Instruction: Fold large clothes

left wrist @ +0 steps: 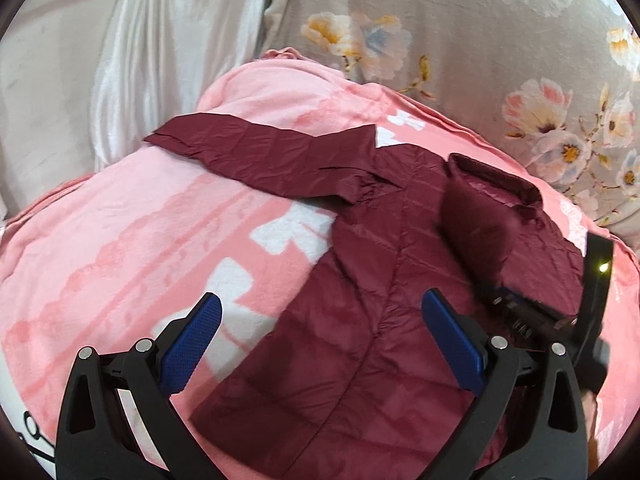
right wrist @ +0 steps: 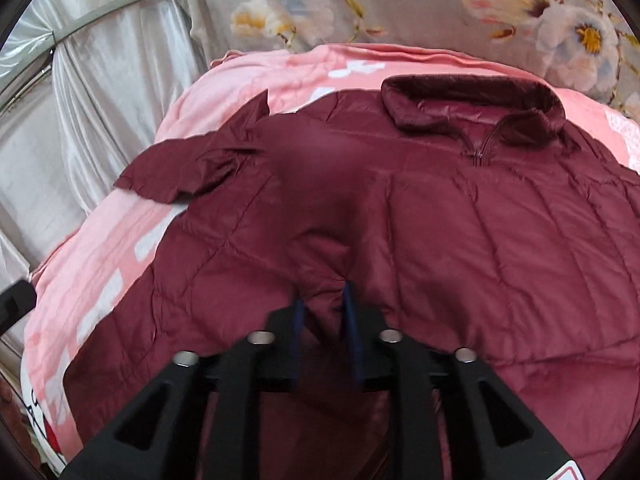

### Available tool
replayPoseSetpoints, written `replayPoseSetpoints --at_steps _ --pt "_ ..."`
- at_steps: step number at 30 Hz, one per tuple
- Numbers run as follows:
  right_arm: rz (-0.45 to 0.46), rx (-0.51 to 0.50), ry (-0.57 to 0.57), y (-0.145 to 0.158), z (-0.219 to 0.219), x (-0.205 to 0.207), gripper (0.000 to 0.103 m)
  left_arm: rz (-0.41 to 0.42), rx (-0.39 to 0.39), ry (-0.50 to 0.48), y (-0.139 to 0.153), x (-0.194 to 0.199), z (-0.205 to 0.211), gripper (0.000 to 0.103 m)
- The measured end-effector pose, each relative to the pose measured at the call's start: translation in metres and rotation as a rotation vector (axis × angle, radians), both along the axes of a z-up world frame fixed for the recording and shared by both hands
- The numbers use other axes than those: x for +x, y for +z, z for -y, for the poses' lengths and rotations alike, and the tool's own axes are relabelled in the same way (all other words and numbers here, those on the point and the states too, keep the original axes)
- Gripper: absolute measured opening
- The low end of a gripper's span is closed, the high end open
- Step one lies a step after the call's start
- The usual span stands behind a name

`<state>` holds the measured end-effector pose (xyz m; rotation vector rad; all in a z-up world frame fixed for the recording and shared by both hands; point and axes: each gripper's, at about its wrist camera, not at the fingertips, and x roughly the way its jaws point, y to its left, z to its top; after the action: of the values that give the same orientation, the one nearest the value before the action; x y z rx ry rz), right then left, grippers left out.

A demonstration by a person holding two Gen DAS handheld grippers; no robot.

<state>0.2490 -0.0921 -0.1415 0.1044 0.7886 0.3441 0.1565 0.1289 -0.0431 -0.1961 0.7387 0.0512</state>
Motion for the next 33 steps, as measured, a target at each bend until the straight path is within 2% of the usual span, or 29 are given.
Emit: replayPoseSetpoints --at_steps 2,7,12,15,16,17,19,22,23,27,30,31,33 --pt "0.014 0.005 0.004 0.004 -0.001 -0.010 0.046 -0.015 -0.046 -0.042 -0.003 0.009 0.006 0.098" --pt "0.079 0.049 -0.056 0.024 0.021 -0.050 0.052 -0.093 -0.242 -0.141 -0.023 0.037 0.026 0.098" --pt "0.071 0.138 -0.270 0.025 0.109 -0.078 0.052 -0.223 -0.398 -0.169 -0.062 0.074 0.048 0.096" --pt "0.042 0.224 -0.427 0.017 0.173 -0.078 0.052 -0.263 -0.503 -0.159 -0.075 0.087 0.051 0.084" --pt "0.031 0.290 -0.488 0.012 0.202 -0.076 0.052 -0.263 -0.521 -0.158 -0.076 0.090 0.053 0.077" --pt "0.023 0.327 -0.527 0.008 0.218 -0.074 0.051 -0.268 -0.519 -0.153 -0.077 0.094 0.055 0.067" --pt "0.014 0.401 -0.599 0.000 0.250 -0.071 0.049 -0.274 -0.507 -0.164 -0.079 0.102 0.061 0.054" --pt "-0.007 0.474 -0.656 -0.011 0.282 -0.057 0.042 -0.291 -0.459 -0.146 -0.081 0.112 0.061 0.015" --pt "-0.014 0.487 -0.661 -0.014 0.285 -0.052 0.040 -0.289 -0.439 -0.137 -0.081 0.116 0.060 0.009" --pt "-0.041 0.517 -0.660 -0.023 0.291 -0.022 0.029 -0.250 -0.378 -0.135 -0.075 0.125 0.054 0.003" --pt "-0.030 0.531 -0.673 -0.022 0.299 -0.006 0.005 -0.214 -0.326 -0.140 -0.066 0.130 0.054 0.002" --pt "-0.011 0.549 -0.675 -0.019 0.304 -0.008 0.003 -0.200 -0.310 -0.143 -0.062 0.132 0.054 0.002" --pt "0.114 0.570 -0.677 0.006 0.305 -0.023 0.002 -0.176 -0.287 -0.146 -0.057 0.133 0.054 0.002"
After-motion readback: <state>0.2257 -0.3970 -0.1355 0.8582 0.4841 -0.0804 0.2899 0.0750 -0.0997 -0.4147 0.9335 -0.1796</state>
